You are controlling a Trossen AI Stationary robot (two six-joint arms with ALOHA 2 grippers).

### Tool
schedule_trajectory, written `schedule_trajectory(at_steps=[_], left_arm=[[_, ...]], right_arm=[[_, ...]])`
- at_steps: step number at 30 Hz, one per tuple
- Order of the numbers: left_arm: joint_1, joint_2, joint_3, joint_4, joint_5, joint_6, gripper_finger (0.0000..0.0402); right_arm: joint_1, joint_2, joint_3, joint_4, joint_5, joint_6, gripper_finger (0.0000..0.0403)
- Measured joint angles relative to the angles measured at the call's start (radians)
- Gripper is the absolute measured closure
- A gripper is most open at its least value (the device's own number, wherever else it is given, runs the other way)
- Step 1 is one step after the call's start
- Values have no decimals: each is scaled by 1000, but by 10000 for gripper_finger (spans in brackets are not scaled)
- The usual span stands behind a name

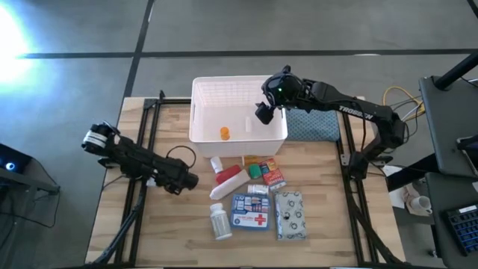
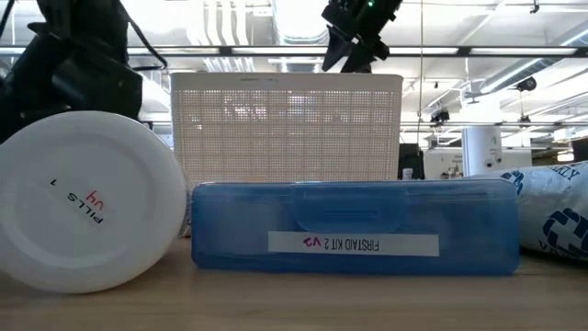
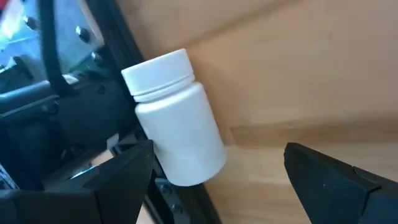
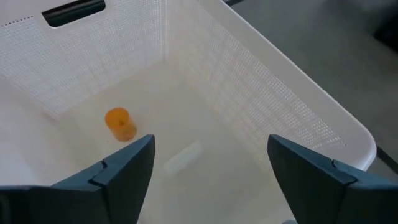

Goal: Pick & place medical supplies in basket/bin
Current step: Put the white pill bottle into the white container

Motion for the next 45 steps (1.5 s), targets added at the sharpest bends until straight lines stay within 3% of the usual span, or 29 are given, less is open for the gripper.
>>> schedule_trajectory(at_steps=[12, 20, 26, 34, 41, 45], left_arm=[[1, -35, 0, -14, -36, -62, 66], [2, -37, 3, 152, 13, -3, 66], [1, -53, 62, 160, 1, -6, 66], [10, -56, 140, 110, -172, -29, 66], [44, -70, 150, 64, -240, -7, 66], [90, -76, 132, 107, -320, 114, 66]], right_arm=[[0, 0, -3, -4, 0, 3, 109], [0, 0, -3, -4, 0, 8, 108], [0, -1, -4, -5, 0, 15, 113], [0, -1, -6, -5, 1, 15, 113], [0, -1, -8, -6, 1, 12, 117], [0, -1, -15, -6, 1, 11, 115]])
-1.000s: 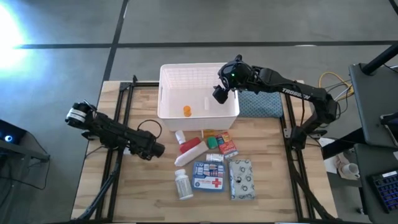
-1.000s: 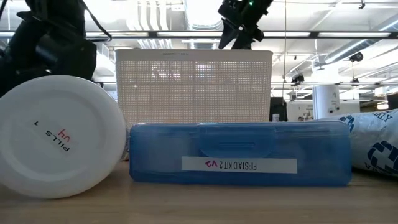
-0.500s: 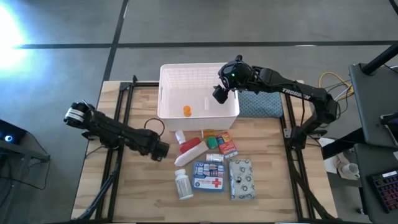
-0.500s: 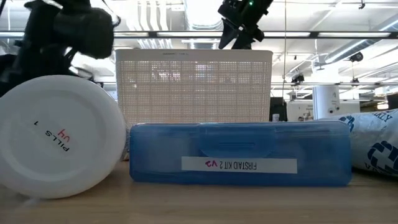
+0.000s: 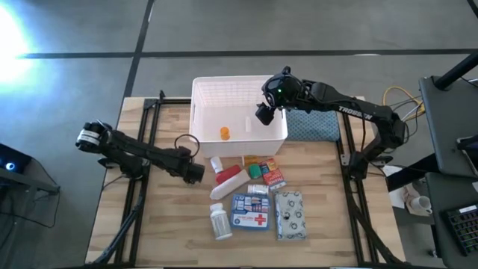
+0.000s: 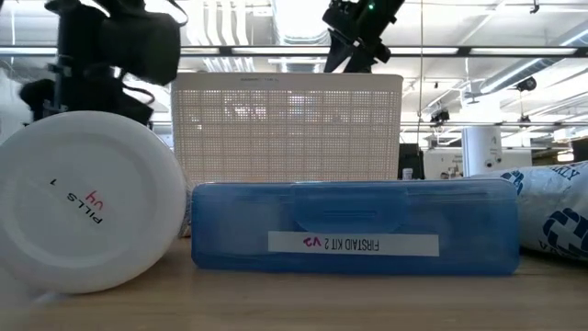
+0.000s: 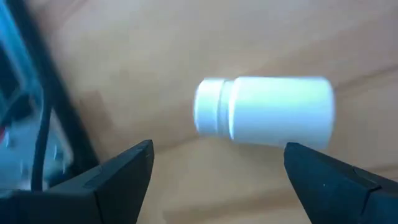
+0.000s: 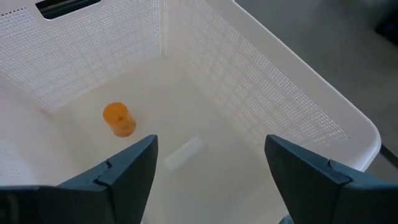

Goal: Pick & place medical supplies in basket/bin
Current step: Put the white pill bottle into the white container

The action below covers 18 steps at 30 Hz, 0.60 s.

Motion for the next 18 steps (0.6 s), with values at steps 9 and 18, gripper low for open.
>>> schedule_trajectory(at_steps=[9, 18], left_arm=[[126, -25, -10, 80, -10, 43, 66], [202, -35, -53, 178, -127, 494, 66]], right_arm=[[0, 0, -2, -26, 0, 22, 122], [0, 0, -3, -45, 1, 57, 121]])
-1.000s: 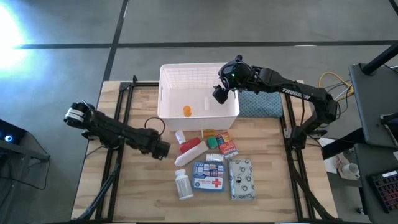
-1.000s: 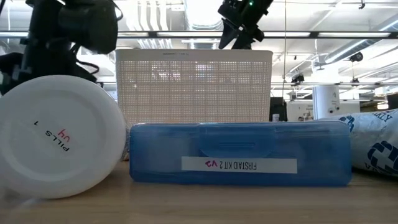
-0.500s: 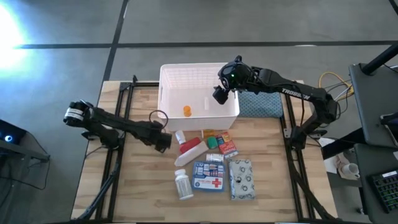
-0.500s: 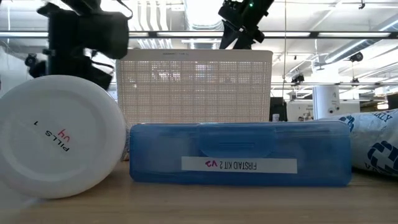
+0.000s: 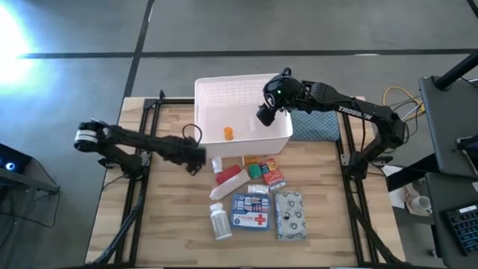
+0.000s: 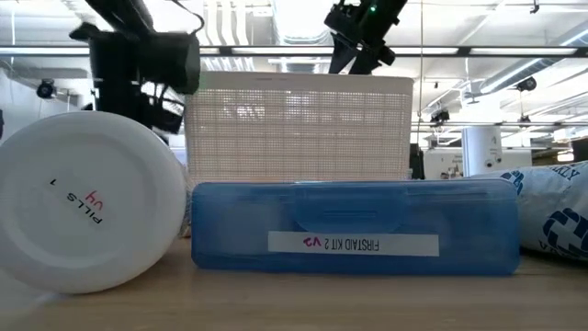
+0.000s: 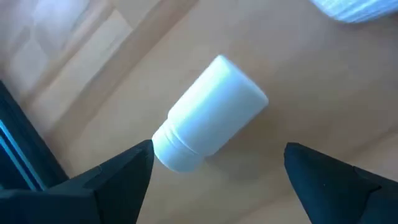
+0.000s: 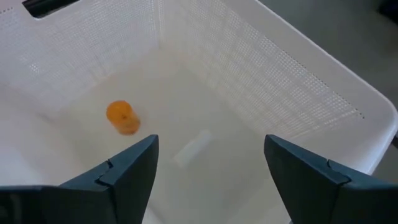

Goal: Pick & place medical supplies in basket/bin
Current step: Put the white pill bottle into the white container

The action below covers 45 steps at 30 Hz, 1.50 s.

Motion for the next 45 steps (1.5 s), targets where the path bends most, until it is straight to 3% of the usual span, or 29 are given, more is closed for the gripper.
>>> schedule_trajectory(at_steps=[7, 10, 15, 32, 45], left_arm=[[156, 4, -75, 117, 6, 388, 66], [224, 4, -107, 202, 69, 551, 66], [252, 3, -106, 222, 87, 623, 66], [186, 3, -99, 216, 96, 519, 66], [-96, -14, -103, 165, 90, 309, 66]], right_arm=[[15, 0, 0, 2, 0, 42, 126], [21, 0, 0, 2, -1, 63, 124], [29, 0, 0, 0, 0, 98, 121], [40, 0, 0, -4, 2, 116, 124], [40, 0, 0, -8, 2, 116, 128]])
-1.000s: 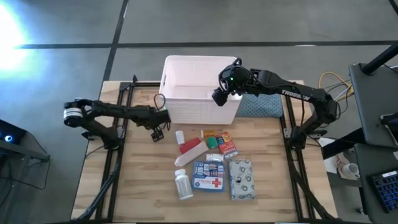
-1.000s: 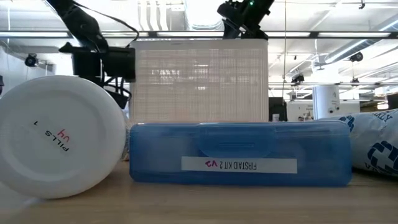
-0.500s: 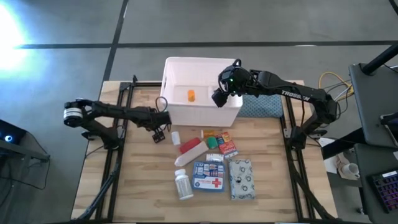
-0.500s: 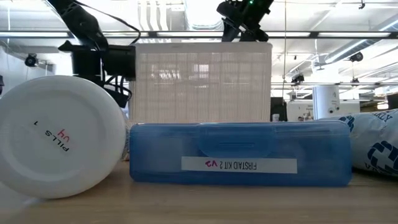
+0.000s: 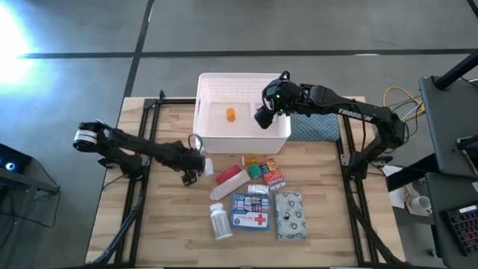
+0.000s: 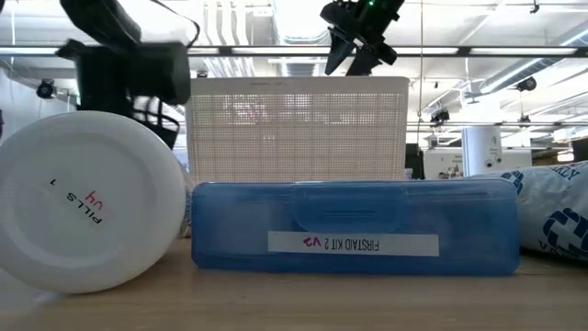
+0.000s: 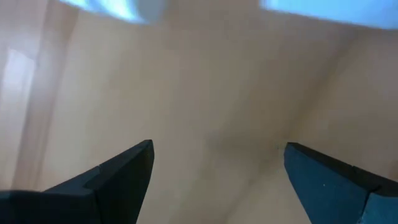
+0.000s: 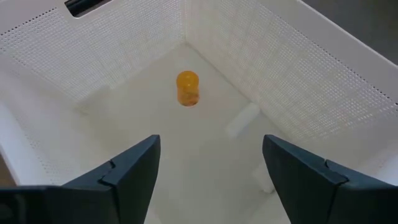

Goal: Pick & place medical supplies in basket/bin
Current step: Put the white pill bottle into the white container

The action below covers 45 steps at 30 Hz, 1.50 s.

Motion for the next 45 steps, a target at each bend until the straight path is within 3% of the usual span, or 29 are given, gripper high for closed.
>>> schedule_trajectory(at_steps=[3, 8, 14, 16, 19, 21, 27, 33, 41, 45], left_arm=[[-102, -44, 0, -7, -53, -3, 66], [-258, -133, -18, -98, -287, 100, 66], [-226, -191, -66, 59, -434, 247, 66], [-162, -192, -69, 57, -435, 109, 66], [-64, -195, -71, 46, -359, -259, 66], [-30, -202, -78, 83, -341, -423, 66], [-30, -246, -115, 253, -365, -433, 66], [-46, -405, -191, 243, -314, -637, 66], [-171, -609, -310, 422, -186, -189, 66], [-157, -612, -316, 422, -231, -124, 66]], right_arm=[[0, 0, 0, 0, 0, 0, 126], [0, 0, 0, 0, 0, 0, 130], [0, 1, 0, 3, 0, 3, 132], [1, 1, 0, 2, -1, 7, 131], [8, 1, 0, 0, -1, 18, 129], [16, 1, 0, 0, -1, 28, 129], [35, 1, 0, 0, -1, 30, 136], [35, 1, -1, -12, -1, 34, 132], [37, 1, -2, -30, -1, 14, 136], [37, 1, -2, -29, -1, 14, 138]])
